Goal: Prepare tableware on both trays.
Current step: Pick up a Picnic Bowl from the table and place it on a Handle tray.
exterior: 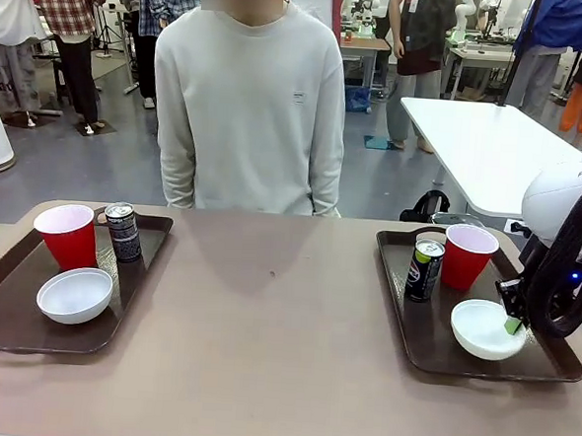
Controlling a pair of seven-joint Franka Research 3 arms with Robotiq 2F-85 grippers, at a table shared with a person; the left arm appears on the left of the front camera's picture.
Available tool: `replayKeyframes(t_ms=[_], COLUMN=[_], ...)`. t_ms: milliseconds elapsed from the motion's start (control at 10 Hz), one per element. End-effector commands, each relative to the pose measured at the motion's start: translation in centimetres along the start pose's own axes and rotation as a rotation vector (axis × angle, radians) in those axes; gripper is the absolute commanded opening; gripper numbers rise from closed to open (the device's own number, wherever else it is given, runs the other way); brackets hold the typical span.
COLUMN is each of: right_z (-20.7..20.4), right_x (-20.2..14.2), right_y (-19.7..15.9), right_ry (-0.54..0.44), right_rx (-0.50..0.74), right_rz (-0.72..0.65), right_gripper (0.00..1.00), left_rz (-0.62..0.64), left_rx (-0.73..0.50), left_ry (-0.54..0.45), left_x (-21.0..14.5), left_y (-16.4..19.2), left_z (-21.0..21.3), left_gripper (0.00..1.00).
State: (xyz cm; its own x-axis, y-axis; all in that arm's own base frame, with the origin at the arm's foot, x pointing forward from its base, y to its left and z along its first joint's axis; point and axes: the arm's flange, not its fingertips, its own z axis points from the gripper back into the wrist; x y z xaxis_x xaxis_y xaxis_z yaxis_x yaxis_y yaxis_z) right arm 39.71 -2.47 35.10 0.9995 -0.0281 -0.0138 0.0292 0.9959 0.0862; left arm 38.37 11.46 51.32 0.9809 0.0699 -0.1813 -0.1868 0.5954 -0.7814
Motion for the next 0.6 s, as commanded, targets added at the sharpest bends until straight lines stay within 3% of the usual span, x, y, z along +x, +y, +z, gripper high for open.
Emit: replayKeyframes(t_ms=[0, 100, 200, 400, 500], right_z=[1.0, 2.1, 3.1, 5.1, 6.3], right_x=[-0.2, -0.8, -1.3, -2.2, -2.5], right_y=[-0.2, -0.3, -0.6, -0.4, -0.3], right_ry=[-0.018, -0.034, -0.033, -0.016, -0.009], right_rx=[0.029, 0.017, -0.003, -0.026, -0.033], right_rz=[0.032, 0.039, 0.059, 0.087, 0.098], right_gripper=[1.0, 0.84, 1.0, 1.0, 0.69], left_rz=[0.017, 0.017, 0.017, 0.017, 0.017], left_rx=[0.004, 0.004, 0.004, 0.004, 0.004], left_ry=[0.005, 0.005, 0.005, 0.005, 0.005], left_x=[-0.2, -0.2, -0.2, -0.2, -0.2], left_y=[-0.1, -0.1, -0.1, -0.1, -0.1], left_z=[0.1, 0.1, 0.1, 0.1, 0.1], left_gripper=[0.98, 0.98, 0.98, 0.98, 0.98])
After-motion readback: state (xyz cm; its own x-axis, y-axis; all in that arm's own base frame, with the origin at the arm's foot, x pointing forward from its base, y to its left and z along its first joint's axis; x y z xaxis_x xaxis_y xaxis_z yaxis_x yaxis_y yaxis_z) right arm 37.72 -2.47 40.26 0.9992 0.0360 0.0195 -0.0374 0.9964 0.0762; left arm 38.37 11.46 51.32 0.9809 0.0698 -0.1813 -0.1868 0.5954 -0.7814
